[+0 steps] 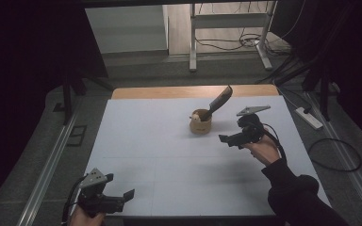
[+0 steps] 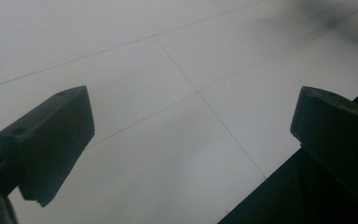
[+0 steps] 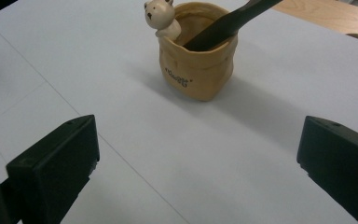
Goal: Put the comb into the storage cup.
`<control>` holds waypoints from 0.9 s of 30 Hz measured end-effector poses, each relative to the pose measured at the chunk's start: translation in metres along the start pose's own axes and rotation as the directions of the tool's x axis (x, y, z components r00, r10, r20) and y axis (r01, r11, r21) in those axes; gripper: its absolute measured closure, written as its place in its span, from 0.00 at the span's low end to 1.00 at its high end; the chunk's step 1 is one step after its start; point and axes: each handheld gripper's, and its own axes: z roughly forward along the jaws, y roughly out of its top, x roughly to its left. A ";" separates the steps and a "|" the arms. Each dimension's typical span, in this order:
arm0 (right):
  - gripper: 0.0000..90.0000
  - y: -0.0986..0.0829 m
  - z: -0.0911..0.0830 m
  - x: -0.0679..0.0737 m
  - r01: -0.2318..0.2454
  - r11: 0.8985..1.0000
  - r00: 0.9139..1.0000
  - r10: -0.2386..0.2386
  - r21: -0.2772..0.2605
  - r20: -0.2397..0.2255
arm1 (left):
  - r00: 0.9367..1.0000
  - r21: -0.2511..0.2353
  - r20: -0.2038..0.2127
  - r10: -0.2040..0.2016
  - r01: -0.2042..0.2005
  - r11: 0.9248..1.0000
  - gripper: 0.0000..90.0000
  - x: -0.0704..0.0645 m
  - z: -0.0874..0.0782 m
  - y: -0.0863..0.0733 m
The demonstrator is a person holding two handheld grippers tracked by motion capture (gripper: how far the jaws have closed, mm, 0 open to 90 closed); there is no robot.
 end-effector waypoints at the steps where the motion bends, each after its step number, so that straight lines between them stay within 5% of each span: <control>1: 0.00 -0.001 -0.001 0.000 -0.003 1.000 1.000 0.003 0.000 -0.001 | 1.000 0.000 0.000 0.000 0.000 1.000 0.00 0.000 0.000 0.000; 27: 0.00 -0.018 -0.022 0.012 0.029 1.000 0.999 -0.029 -0.003 -0.016 | 1.000 0.003 -0.005 -0.003 0.003 1.000 0.01 0.000 0.000 0.000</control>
